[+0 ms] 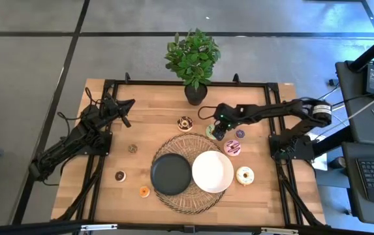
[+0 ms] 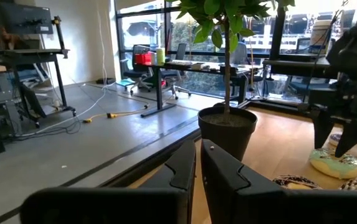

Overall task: Pick & Place donuts
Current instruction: Put the large blue donut on the white plate

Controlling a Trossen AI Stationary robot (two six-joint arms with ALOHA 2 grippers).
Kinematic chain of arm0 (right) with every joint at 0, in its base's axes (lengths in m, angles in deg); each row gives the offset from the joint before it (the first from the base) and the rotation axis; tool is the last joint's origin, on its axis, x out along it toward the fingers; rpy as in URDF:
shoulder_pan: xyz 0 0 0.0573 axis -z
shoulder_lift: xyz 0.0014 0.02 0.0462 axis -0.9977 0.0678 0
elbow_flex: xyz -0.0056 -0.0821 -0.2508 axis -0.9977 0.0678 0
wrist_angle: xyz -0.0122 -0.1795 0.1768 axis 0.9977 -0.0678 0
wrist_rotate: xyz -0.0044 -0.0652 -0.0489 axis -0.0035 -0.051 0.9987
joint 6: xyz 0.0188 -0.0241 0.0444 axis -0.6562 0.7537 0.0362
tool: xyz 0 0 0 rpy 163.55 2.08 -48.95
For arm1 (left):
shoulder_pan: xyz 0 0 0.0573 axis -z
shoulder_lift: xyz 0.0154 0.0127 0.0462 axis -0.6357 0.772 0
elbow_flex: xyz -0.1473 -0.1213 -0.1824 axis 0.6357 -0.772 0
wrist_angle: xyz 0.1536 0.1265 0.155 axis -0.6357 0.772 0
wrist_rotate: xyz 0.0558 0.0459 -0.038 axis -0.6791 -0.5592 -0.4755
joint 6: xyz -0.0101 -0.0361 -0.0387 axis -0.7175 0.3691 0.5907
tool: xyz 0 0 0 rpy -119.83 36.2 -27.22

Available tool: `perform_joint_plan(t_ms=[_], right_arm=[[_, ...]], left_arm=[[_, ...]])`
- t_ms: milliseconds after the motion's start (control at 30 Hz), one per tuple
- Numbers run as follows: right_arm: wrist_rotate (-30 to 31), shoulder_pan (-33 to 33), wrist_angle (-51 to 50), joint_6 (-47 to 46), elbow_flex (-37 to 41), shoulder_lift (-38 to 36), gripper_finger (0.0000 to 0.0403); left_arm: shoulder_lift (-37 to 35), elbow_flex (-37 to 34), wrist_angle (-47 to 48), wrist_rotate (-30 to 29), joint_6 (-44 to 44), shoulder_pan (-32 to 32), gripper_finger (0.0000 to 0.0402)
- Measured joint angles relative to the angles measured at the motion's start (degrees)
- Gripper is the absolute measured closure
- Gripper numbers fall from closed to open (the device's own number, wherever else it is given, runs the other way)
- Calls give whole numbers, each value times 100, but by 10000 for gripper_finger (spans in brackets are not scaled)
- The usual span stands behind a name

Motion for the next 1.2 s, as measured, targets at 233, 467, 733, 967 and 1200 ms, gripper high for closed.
perform_joint_plan(t_ms=[233, 467, 733, 967, 1200], right_arm=[[0, 1, 11, -41, 0, 228, 215], [0, -1, -26, 11, 0, 111, 294], [2, -1, -48, 141, 2, -418, 360], [-479, -258, -57, -276, 2, -1067, 363], [-606, -1310, 103, -1016, 2, -1284, 365]], left_arm=[[0, -1, 0, 2, 0, 0, 382], [0, -1, 0, 2, 2, 0, 380], [0, 0, 0, 2, 4, 0, 382], [0, 0, 0, 0, 149, 0, 380], [0, 1, 0, 0, 146, 0, 382]])
